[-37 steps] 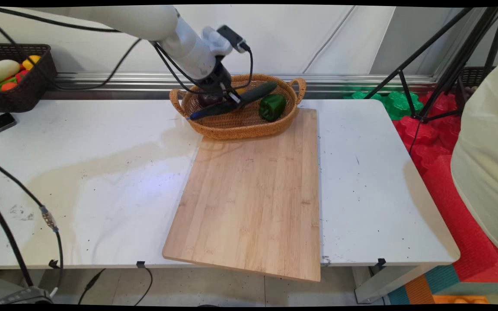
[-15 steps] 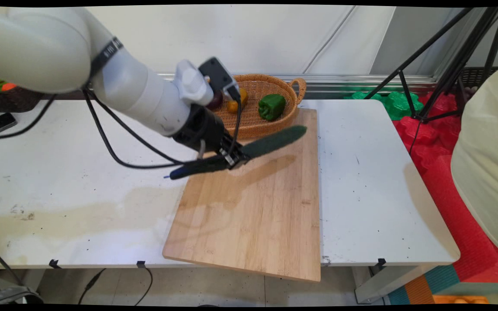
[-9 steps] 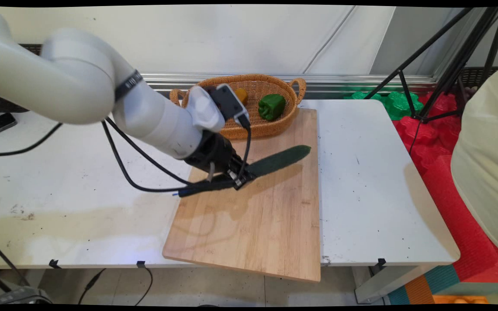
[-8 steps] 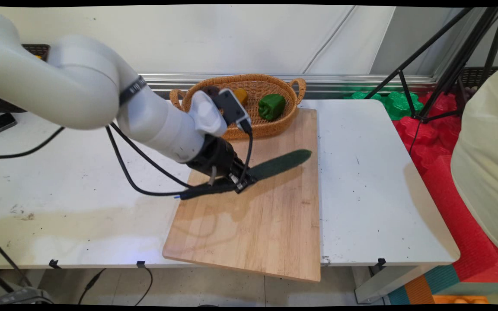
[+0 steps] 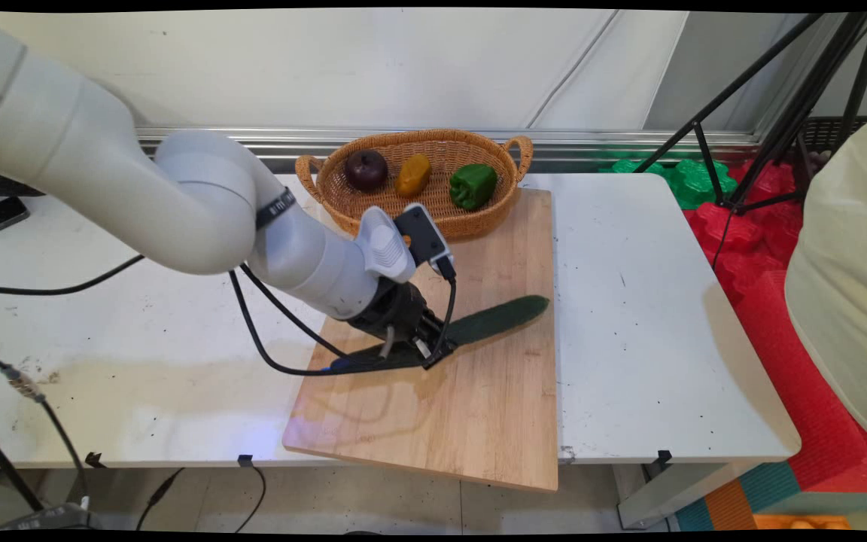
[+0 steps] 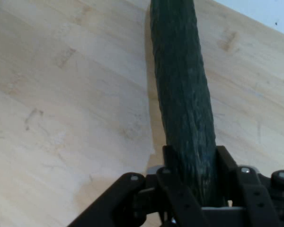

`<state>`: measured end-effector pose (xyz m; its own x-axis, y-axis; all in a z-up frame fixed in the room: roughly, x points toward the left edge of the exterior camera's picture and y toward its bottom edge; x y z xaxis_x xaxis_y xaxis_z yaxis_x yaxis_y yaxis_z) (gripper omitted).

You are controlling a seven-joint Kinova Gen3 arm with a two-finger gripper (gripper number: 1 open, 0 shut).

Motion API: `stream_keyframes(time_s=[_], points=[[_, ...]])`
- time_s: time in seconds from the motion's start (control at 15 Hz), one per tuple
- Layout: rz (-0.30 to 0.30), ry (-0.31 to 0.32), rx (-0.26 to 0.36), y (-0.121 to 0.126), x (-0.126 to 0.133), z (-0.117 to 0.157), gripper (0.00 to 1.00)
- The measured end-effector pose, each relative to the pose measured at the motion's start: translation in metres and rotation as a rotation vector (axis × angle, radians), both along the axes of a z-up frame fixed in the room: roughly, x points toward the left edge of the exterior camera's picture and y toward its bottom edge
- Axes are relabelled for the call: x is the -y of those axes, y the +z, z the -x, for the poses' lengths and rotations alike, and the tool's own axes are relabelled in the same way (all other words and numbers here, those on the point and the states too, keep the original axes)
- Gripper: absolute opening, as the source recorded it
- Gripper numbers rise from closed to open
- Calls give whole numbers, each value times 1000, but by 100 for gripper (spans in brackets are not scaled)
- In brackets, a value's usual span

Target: Place the picked object on the cutting board

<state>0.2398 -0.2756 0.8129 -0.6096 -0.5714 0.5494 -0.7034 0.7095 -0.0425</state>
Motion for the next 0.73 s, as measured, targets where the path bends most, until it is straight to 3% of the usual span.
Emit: stream_keyframes(time_s=[0.33,0.4,0.73], points=[[-9,-32,0,-23,2,3,0],[-9,-36,-1,-25,2,3,100],[1,-56,-5,-30,1,0,100]])
